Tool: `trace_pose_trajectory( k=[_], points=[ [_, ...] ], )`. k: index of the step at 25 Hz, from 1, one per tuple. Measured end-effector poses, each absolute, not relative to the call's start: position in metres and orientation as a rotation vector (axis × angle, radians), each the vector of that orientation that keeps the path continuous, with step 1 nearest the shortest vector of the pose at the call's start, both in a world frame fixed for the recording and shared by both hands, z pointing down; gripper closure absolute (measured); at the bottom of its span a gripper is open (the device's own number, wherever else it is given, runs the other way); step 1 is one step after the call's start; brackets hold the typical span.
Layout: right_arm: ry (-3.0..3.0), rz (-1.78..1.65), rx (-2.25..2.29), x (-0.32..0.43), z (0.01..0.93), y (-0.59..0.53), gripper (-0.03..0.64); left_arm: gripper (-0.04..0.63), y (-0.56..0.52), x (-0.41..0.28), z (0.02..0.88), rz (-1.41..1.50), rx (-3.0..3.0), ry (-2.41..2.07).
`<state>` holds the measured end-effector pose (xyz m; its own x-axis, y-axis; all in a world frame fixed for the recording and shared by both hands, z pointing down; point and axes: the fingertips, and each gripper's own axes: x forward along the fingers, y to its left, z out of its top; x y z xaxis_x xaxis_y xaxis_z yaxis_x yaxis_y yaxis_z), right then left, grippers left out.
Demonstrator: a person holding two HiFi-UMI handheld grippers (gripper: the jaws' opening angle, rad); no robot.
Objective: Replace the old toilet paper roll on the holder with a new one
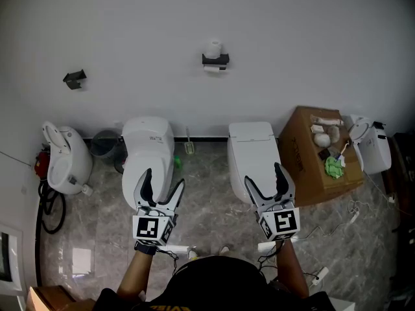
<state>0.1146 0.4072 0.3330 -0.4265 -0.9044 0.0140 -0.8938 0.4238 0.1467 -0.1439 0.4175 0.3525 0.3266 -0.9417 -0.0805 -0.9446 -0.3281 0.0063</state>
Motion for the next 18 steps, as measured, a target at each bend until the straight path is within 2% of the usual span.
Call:
trace_pose_trajectory(
  k=[2,18],
  points=[
    [-2.577,-0.156,1.617,0.108,0.334,0.408,0.194,0.187,0.419,-0.147,0.355,0.079,-2.535,1.789],
    [-2.438,-0.223,1.644,0.093,0.340,0.417,0.192,0.188,0.440,-0.165,0.345,0.146,-2.529,1.692]
  ],
)
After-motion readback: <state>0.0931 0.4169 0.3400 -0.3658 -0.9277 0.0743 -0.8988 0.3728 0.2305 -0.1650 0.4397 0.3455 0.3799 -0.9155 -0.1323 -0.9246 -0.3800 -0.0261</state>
